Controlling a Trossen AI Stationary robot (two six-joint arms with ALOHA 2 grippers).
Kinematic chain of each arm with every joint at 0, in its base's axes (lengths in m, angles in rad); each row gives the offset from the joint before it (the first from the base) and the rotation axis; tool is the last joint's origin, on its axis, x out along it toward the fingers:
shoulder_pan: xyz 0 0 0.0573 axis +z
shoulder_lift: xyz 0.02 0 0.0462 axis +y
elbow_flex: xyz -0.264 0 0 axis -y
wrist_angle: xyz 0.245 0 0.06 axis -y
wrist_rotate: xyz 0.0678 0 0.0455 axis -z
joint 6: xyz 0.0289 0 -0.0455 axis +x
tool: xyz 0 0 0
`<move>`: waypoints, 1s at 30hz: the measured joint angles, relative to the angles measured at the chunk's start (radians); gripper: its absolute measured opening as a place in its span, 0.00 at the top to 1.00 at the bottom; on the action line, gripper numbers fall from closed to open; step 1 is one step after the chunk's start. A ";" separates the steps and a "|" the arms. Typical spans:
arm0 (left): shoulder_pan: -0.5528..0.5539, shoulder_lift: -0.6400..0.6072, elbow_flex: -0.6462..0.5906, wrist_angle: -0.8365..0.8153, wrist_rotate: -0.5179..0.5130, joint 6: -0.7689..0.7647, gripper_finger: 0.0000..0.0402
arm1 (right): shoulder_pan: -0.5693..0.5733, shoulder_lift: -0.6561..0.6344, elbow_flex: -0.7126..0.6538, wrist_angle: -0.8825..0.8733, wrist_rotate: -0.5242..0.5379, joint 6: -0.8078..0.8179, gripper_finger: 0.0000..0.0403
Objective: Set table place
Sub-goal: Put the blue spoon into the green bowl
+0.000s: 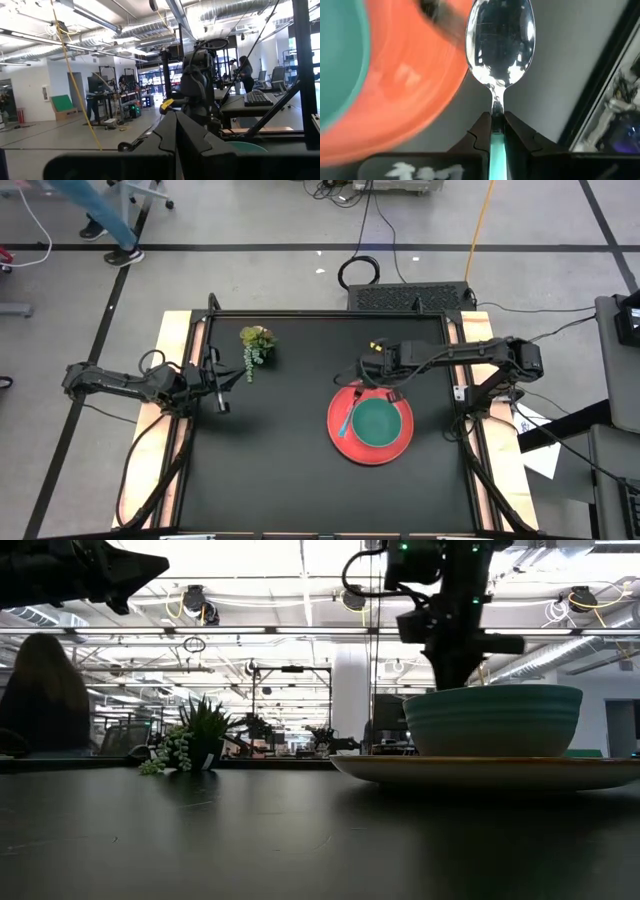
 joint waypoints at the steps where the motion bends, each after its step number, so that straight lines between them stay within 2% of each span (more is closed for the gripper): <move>1: 0.000 0.000 0.000 -0.002 0.000 0.000 0.98 | 0.006 0.000 0.000 -0.025 0.009 0.004 0.96; 15: 0.000 0.000 0.000 -0.008 0.000 -0.031 0.98 | 0.112 -0.005 0.000 -0.075 0.019 0.049 0.96; 26: 0.000 0.000 0.000 -0.006 0.000 -0.040 0.98 | 0.184 -0.146 -0.001 -0.074 0.018 0.063 0.96; 30: 0.000 0.000 0.000 -0.003 0.000 -0.039 0.98 | 0.203 -0.157 -0.001 -0.099 0.012 0.072 0.96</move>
